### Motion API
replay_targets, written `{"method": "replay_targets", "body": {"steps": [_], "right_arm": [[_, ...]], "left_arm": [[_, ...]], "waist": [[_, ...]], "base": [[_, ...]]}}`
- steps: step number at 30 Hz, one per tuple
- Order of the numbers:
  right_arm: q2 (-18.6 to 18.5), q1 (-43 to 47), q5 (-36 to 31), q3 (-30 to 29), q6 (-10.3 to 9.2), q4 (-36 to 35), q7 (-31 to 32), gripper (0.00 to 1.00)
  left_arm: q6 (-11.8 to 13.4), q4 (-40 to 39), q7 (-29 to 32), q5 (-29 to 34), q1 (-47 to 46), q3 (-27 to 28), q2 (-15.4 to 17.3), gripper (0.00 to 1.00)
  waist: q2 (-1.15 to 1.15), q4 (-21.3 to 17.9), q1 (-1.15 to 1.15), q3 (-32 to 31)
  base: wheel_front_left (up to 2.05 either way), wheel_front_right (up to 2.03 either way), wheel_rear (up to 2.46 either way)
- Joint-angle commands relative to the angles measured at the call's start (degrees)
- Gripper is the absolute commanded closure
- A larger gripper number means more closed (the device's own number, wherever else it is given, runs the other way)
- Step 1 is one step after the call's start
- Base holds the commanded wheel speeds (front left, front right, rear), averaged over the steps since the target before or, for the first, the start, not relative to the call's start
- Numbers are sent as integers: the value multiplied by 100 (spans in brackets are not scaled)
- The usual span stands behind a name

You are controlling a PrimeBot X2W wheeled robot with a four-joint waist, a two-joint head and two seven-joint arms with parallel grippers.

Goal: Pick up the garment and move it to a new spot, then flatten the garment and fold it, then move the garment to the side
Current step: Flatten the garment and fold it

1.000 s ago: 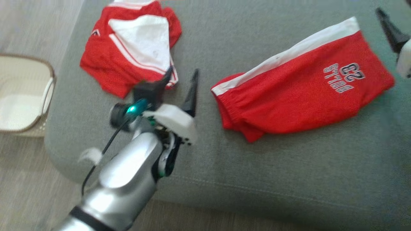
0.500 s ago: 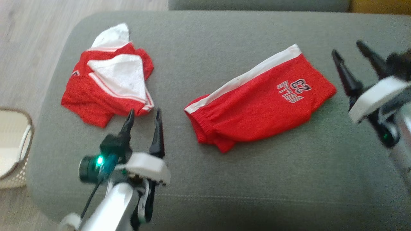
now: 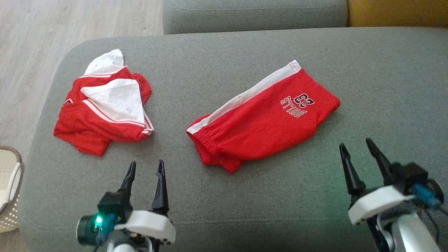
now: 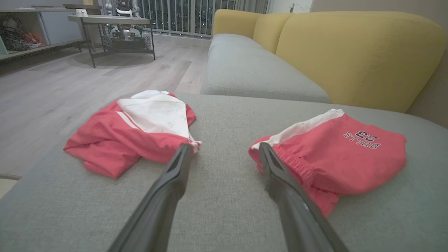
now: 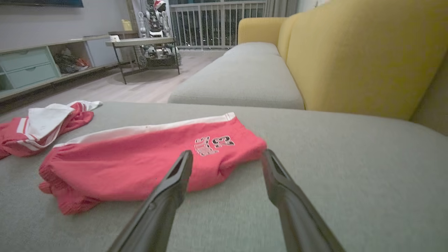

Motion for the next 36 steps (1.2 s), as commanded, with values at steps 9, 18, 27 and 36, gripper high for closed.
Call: {"method": "replay_targets", "body": {"steps": [9, 18, 27, 36], "right_arm": [[230, 77, -255, -206, -2, -369, 50, 0], [341, 31, -15, -409, -2, -395, 216, 0], [500, -760, 2157, -982, -2, -210, 1461, 0], [524, -1951, 3338, -2073, -2, 921, 2727, 0]], "left_arm": [[-289, -57, -69, 358, -68, 468, -146, 0], [-327, -59, -69, 343, -171, 392, -170, 0], [-91, -54, -69, 287, -527, 115, -171, 0], [154, -151, -69, 150, -1042, -94, -171, 0]], "waist": [[0, 31, 0, 27], [0, 191, 0, 198], [0, 450, 0, 808], [0, 805, 0, 1378]], "base": [[0, 0, 0], [0, 0, 0], [0, 0, 0], [0, 0, 0]]}}
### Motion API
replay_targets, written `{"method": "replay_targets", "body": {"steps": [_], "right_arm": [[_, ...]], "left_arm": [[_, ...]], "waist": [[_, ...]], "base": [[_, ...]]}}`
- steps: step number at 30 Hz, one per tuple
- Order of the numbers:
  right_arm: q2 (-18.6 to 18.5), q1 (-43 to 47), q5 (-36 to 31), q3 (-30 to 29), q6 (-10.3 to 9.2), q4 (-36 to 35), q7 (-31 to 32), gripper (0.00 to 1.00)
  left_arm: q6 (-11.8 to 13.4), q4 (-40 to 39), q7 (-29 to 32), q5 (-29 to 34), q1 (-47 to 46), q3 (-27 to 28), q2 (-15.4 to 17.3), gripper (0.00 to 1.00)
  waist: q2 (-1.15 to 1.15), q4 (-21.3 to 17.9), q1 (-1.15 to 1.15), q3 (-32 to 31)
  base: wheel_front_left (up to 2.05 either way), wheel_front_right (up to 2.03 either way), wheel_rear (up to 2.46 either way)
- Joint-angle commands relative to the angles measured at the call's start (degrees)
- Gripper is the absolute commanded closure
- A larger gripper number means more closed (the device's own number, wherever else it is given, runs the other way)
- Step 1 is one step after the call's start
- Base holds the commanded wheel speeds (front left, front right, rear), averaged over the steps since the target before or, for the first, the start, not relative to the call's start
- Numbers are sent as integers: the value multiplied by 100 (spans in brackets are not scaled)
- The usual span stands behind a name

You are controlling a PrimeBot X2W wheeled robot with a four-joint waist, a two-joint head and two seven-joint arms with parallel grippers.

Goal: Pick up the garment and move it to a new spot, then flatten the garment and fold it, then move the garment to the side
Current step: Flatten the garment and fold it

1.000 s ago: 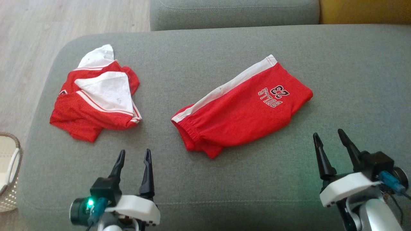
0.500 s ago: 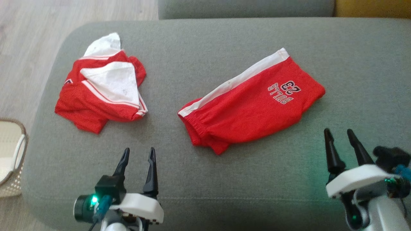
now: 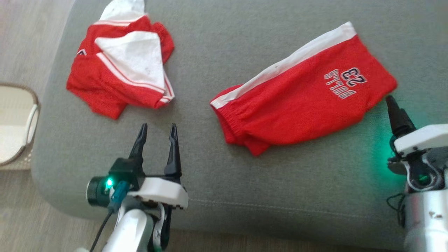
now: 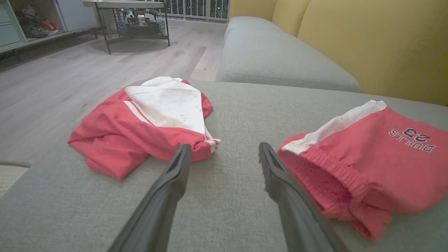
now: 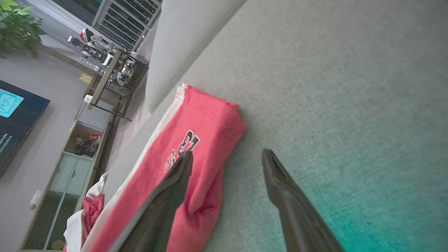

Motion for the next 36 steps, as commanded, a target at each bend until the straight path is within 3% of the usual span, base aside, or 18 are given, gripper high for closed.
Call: {"method": "replay_targets", "body": {"steps": [1, 10, 27, 28, 36], "right_arm": [[24, -405, 133, -47, -1, 33, 272, 0], [-44, -977, -36, -415, -1, 637, 1075, 0], [-245, -1768, -1060, -455, -1, 1575, 1248, 0], [-264, -1796, -1118, -434, -1, 1608, 1236, 100], [-302, -1811, -1256, -559, -1, 1753, 696, 100]], "left_arm": [[57, -204, -69, -48, -258, 140, 4, 0], [180, -178, -69, -139, -350, 35, 4, 0], [288, -322, -69, -452, -396, -159, 4, 0], [296, -322, -69, -463, -393, -173, 4, 0], [320, -343, -69, -502, -317, -116, 4, 0]], "waist": [[0, 204, 0, 212], [0, 432, 0, 417], [0, 733, 0, 641], [0, 751, 0, 637], [0, 760, 0, 471]], "base": [[0, 0, 0], [0, 0, 0], [0, 0, 0], [0, 0, 0], [0, 0, 0]]}}
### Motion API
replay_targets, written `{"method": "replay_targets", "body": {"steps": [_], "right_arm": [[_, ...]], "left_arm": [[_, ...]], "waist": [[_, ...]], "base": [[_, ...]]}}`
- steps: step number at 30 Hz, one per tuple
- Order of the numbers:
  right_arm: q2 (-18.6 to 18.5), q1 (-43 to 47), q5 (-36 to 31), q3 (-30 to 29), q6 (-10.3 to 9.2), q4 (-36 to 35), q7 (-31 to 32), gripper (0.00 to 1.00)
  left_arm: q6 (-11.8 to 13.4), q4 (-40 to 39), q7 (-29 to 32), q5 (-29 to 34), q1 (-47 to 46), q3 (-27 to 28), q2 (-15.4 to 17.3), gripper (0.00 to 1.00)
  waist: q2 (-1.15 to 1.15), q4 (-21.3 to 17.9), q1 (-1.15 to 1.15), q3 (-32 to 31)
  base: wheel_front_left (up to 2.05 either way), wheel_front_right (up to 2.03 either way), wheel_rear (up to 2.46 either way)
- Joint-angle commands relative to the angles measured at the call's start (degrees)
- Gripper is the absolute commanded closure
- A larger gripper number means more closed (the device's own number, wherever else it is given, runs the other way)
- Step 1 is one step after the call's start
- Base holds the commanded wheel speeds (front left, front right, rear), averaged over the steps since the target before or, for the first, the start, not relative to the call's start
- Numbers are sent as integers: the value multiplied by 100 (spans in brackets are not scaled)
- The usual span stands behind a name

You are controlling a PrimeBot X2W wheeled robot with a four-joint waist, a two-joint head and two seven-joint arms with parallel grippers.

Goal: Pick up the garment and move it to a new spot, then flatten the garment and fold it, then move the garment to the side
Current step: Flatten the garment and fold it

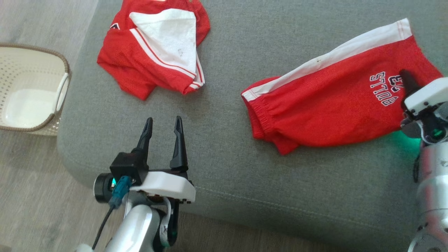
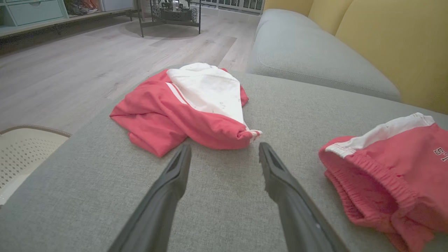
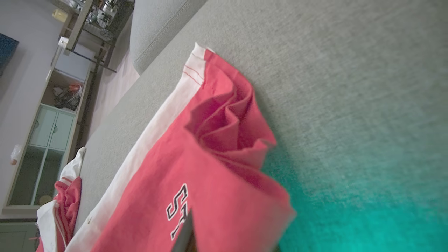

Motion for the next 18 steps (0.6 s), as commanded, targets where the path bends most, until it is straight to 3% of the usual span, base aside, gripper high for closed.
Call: {"method": "replay_targets", "body": {"steps": [1, 7, 11, 18], "right_arm": [[118, 96, -8, 50, -2, -54, -114, 100], [128, 252, 99, -177, -2, -169, -693, 100], [219, 379, 282, -749, -2, -246, -1077, 100], [371, 852, -166, -1354, -2, -632, -1444, 100]], "left_arm": [[4, -163, -69, 37, -89, 204, 15, 0], [-62, -113, -69, 93, -16, 300, 15, 0], [-127, -66, -69, 147, 44, 372, 15, 0], [-212, -33, -69, 180, 132, 521, 15, 0]], "waist": [[0, -46, 0, -59], [0, -239, 0, -295], [0, -406, 0, -478], [0, -651, 0, -671]], "base": [[0, 0, 0], [0, 0, 0], [0, 0, 0], [0, 0, 0]]}}
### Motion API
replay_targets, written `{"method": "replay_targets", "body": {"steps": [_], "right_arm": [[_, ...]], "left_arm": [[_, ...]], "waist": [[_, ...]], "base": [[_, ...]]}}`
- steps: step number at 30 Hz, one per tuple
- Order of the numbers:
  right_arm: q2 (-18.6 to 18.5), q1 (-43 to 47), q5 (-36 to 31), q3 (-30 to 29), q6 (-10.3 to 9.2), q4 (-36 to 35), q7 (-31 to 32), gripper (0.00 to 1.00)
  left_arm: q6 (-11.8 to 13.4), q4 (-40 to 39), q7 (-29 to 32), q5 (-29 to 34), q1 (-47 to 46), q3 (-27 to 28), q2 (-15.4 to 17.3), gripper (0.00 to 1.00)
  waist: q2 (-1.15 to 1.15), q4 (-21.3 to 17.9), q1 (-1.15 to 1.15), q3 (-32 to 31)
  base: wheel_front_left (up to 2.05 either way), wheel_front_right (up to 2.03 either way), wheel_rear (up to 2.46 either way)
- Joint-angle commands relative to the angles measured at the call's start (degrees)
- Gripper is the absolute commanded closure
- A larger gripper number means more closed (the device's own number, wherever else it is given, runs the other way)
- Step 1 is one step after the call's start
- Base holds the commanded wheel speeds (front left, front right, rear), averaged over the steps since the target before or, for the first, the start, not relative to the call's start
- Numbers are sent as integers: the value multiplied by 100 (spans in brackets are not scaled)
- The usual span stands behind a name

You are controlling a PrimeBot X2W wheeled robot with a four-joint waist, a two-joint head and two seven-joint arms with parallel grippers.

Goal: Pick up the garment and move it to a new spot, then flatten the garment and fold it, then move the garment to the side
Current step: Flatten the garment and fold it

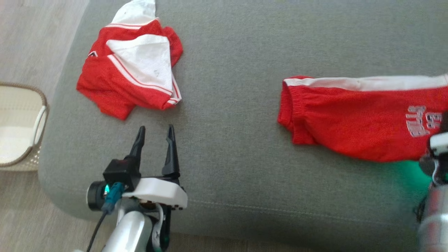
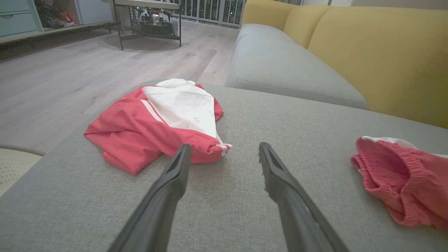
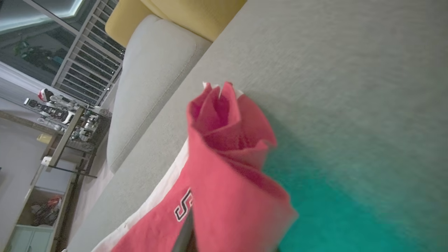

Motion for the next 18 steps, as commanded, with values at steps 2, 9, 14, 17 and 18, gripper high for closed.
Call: {"method": "replay_targets", "body": {"steps": [2, 9, 14, 17, 18], "right_arm": [[57, 71, -151, -66, -1, -221, -33, 100], [89, 81, -594, -384, -1, 157, -32, 100], [91, -135, -555, -137, -1, 460, -377, 100], [92, -221, -345, 80, -1, 527, -567, 100], [92, -282, -41, 400, -1, 498, -619, 100]], "left_arm": [[-22, -146, -69, 63, -39, 288, 15, 0], [-99, -97, -69, 82, -4, 328, 15, 0], [-145, -103, -69, 47, 6, 351, 15, 0], [-165, -114, -69, 29, 27, 379, 15, 0], [-186, -108, -69, 37, 40, 389, 15, 0]], "waist": [[0, -111, 0, -101], [0, -171, 0, -202], [0, -164, 0, -324], [0, -118, 0, -389], [0, -77, 0, -430]], "base": [[0, 0, 0], [0, 0, 0], [0, 0, 0], [0, 0, 0], [0, 0, 0]]}}
